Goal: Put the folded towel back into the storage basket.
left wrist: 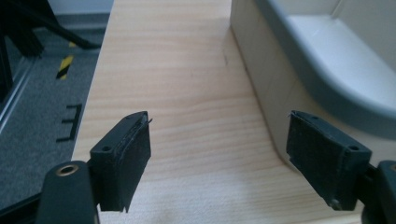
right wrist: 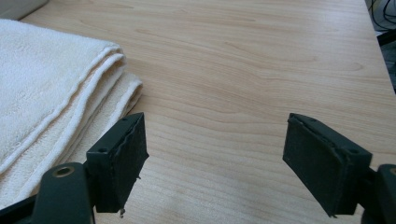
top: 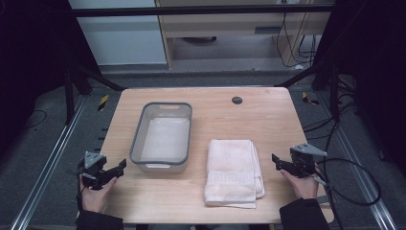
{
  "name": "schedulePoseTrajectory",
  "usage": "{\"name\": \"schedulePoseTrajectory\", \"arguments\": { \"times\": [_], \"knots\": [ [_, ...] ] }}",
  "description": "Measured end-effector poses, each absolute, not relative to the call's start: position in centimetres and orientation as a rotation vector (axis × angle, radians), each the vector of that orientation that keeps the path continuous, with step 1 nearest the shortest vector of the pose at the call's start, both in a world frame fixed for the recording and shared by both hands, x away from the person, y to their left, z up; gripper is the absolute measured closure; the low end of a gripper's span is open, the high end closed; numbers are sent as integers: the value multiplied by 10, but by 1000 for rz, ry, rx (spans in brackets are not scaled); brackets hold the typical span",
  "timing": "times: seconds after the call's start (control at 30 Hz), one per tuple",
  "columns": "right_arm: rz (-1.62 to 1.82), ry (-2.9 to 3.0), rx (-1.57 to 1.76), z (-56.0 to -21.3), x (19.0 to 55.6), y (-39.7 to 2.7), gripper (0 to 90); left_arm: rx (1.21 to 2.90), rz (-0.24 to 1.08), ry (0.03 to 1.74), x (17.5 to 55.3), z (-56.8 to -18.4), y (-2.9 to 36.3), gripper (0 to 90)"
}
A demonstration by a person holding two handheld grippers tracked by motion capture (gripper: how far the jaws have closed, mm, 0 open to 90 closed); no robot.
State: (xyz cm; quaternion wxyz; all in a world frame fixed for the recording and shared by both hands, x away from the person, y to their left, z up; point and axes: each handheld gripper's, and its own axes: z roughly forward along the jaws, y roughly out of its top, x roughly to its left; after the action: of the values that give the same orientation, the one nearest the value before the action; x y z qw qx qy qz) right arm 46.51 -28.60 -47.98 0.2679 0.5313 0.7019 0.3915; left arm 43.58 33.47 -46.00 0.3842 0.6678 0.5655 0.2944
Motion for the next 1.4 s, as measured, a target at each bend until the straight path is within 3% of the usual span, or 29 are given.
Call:
{"name": "schedulePoseTrajectory", "arguments": {
  "times": [0.3, 0.83, 1.4],
  "knots": [
    [1078, 1890, 1425, -473, 463, -285, 228, 1665, 730, 1409, 431, -453, 334, 213],
    [1180, 1889, 1387, -450, 460, -273, 311, 1589, 702, 1349, 425, -431, 331, 332],
    [1220, 1929, 1336, -436, 466, -266, 338, 1592, 696, 1279, 428, -414, 318, 322]
  ]
}}
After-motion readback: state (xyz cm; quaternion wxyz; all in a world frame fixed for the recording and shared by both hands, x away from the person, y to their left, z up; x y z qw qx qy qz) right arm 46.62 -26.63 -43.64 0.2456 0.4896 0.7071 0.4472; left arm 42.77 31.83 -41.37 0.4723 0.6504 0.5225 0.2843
